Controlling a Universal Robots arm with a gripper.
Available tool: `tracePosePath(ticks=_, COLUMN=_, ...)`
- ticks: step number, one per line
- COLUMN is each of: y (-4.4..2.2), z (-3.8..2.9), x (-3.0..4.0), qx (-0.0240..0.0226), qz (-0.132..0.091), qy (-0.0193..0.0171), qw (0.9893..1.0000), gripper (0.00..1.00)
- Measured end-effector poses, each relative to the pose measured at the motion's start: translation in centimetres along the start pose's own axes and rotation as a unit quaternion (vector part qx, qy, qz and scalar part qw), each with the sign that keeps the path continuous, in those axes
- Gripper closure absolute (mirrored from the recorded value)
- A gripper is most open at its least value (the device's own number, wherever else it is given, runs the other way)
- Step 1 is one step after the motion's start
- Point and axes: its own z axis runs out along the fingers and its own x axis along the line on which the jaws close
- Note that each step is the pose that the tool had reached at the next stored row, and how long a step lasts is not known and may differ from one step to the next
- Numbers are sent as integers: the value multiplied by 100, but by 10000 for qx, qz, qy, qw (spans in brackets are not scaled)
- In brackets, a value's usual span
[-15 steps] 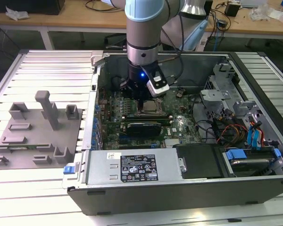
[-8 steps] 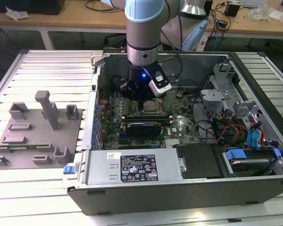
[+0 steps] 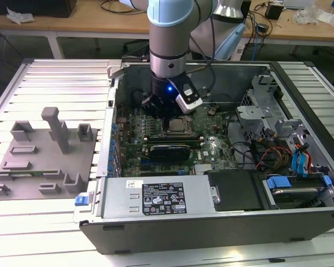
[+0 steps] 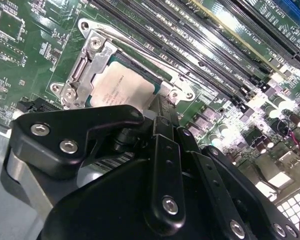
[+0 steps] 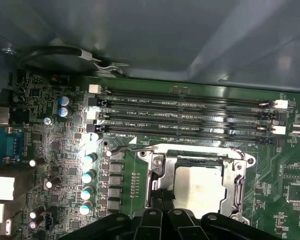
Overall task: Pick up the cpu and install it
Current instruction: 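Close the cpu cover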
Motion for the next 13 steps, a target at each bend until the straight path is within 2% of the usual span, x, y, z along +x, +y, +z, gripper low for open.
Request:
tracePosePath(ticks=2, y=0, z=28, x=2, qx=-1, qz=-67, qy=0, qw=10000, gripper=89)
tracePosePath(ticks=13, y=-1, z=63, x=4, qx=-1, qz=-131, qy=1, qw=9999, gripper=89)
